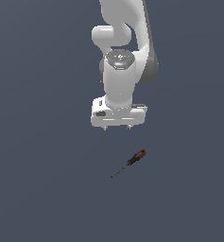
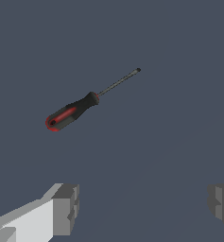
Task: Pick up the object and move it to a goal position.
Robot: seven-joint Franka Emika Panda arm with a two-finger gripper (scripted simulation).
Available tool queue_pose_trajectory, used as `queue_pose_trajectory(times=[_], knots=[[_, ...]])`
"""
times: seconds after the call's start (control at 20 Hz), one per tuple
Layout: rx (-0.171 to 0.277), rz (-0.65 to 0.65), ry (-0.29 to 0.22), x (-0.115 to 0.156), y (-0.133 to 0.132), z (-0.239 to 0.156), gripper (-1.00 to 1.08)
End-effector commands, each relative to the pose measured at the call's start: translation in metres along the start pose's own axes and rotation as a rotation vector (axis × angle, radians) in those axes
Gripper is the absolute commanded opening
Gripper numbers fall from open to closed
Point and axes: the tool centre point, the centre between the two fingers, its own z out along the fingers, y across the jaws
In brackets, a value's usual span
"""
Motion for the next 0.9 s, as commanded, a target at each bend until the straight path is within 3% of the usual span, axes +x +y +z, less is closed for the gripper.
queue_pose_trajectory(times=[0.0, 0.85], knots=[[0.000, 0.000, 0.000, 0.000, 0.000, 0.000, 1.00], [0.009, -0.023, 0.000, 0.003, -0.013, 0.008, 1.00]])
